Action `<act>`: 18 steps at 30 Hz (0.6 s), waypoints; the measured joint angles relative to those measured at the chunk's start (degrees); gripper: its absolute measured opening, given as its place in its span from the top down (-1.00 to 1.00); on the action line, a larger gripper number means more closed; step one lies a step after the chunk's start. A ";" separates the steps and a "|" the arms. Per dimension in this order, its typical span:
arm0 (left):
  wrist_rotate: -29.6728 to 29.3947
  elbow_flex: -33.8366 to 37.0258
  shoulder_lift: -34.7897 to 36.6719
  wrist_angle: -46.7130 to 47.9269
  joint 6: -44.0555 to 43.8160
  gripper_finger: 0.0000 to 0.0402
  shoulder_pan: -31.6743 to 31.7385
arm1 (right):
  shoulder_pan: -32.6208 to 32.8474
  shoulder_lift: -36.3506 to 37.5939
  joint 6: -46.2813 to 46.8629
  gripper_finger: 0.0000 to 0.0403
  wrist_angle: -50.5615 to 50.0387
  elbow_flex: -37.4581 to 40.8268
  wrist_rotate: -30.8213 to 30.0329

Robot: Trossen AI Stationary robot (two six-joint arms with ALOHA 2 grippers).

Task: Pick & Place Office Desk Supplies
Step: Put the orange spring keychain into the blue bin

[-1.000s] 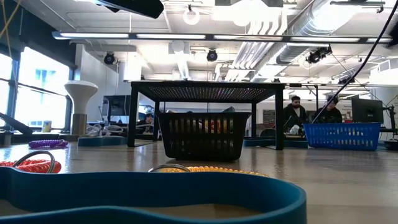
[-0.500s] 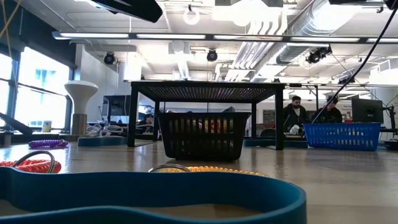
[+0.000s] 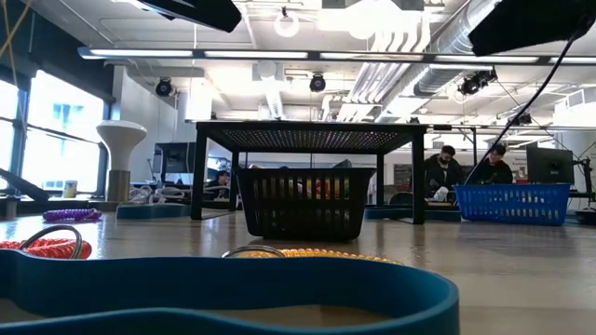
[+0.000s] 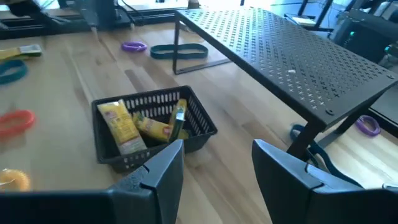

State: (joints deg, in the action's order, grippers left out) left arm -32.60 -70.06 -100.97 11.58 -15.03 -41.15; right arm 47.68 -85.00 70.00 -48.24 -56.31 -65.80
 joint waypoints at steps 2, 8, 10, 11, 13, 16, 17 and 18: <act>0.01 0.00 0.00 0.02 0.00 0.29 0.00 | -0.77 -0.51 0.00 0.12 0.64 0.00 -0.02; 0.00 0.00 0.00 0.02 0.00 0.29 0.00 | -2.23 -0.77 -5.21 0.12 4.86 0.00 3.04; 0.00 0.00 0.00 0.02 0.00 0.29 0.00 | -2.32 -0.77 -8.36 0.12 7.38 0.00 3.89; 0.00 0.00 0.00 0.02 0.00 0.29 0.00 | -2.32 -0.77 -10.13 0.12 8.91 0.00 4.47; 0.00 0.00 0.00 0.02 0.00 0.29 0.00 | -2.34 -0.77 -13.42 0.12 11.48 0.00 5.68; 0.00 0.00 0.00 0.02 -0.02 0.29 0.00 | -2.34 -0.77 -16.97 0.12 14.82 0.00 5.98; 0.00 0.00 0.00 0.02 -0.02 0.29 0.00 | -2.34 -0.77 -17.57 0.12 15.48 0.00 6.03; 0.00 0.00 0.00 0.02 -0.03 0.29 0.00 | -2.34 -0.77 -17.75 0.12 16.01 0.00 6.03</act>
State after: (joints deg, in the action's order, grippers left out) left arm -32.60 -70.06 -100.97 11.60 -15.05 -41.15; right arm 45.34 -85.78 52.25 -32.23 -56.31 -59.77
